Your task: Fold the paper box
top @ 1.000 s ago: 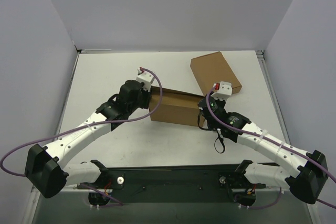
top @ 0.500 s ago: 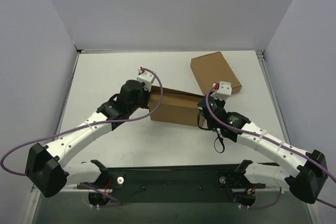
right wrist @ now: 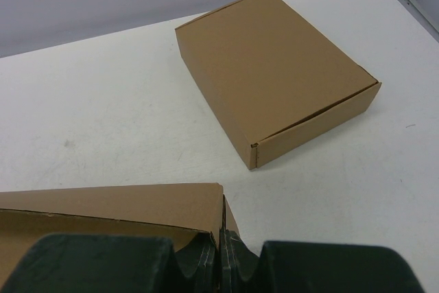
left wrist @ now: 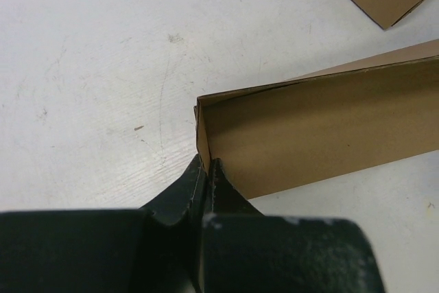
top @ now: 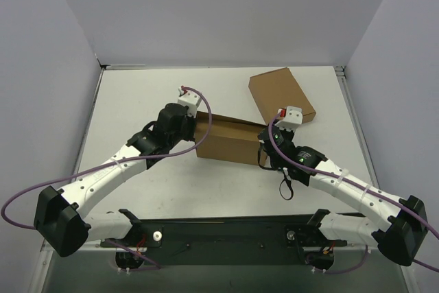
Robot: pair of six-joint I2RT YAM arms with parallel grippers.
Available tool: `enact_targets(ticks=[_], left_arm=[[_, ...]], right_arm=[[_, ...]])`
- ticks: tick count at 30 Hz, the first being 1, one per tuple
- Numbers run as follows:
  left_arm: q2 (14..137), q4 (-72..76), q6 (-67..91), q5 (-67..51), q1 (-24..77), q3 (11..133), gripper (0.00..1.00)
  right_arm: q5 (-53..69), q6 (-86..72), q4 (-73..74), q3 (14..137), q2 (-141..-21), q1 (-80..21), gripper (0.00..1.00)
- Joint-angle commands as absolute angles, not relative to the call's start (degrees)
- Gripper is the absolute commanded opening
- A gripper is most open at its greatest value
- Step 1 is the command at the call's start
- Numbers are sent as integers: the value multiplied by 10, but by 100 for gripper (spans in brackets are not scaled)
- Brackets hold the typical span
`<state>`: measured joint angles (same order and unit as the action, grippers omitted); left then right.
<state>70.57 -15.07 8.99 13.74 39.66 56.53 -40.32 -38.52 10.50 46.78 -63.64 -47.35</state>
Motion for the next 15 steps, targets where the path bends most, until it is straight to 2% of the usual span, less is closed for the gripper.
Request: enact_targets(ticks=[1,15], left_arm=[[700,-145,120,113,404,599,0],[708,-130,146,98,404,586,0]], right_arm=[[-313,-382,267,416,-691,-480,0],[-311,-382,267,412,-686,-480,0]])
